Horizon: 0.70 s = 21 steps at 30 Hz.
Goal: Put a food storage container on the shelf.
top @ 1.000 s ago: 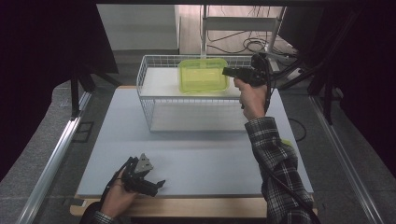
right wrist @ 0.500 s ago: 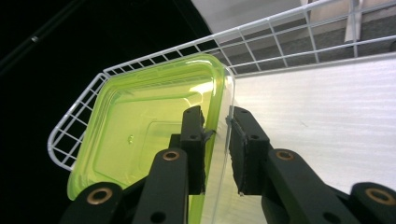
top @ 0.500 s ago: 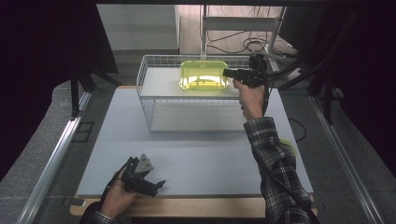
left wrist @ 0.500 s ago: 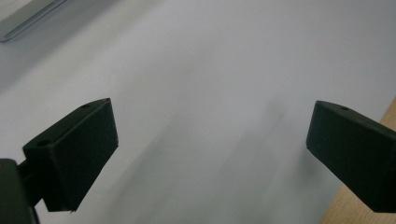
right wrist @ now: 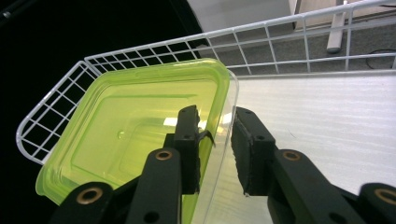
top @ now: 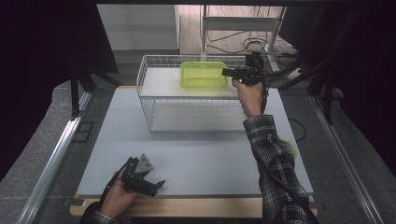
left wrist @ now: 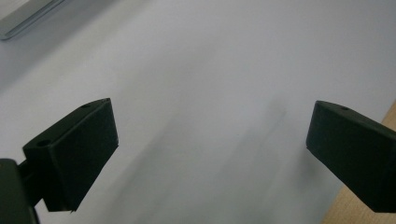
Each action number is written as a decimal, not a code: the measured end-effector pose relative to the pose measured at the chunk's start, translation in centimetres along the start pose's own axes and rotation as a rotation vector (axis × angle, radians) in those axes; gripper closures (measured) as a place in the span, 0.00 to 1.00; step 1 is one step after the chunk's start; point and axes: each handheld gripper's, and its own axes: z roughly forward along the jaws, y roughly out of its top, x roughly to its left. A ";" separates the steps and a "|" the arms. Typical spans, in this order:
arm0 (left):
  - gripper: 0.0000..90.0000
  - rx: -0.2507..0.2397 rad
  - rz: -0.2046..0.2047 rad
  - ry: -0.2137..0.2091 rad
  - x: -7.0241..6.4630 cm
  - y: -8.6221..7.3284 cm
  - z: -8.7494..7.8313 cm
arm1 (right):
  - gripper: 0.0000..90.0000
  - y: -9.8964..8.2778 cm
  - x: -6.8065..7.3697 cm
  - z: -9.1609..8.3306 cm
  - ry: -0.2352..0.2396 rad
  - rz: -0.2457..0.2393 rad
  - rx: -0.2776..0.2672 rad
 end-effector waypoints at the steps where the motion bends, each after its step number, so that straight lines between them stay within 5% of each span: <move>1: 0.02 0.001 0.001 0.000 0.0 0.0 0.0 | 0.77 0.0 0.0 0.1 -0.006 -0.002 0.003; 8: 0.02 0.005 0.003 -0.002 0.0 0.0 0.1 | 0.69 -0.2 -0.3 0.4 -0.008 0.008 0.017; 11: 0.02 0.006 0.004 -0.002 -0.1 0.0 0.1 | 0.68 -0.1 0.0 0.4 -0.043 -0.039 0.014; 21: 0.02 0.001 -0.001 -0.003 0.0 0.0 0.0 | 0.52 -0.1 0.0 0.1 -0.026 -0.067 0.006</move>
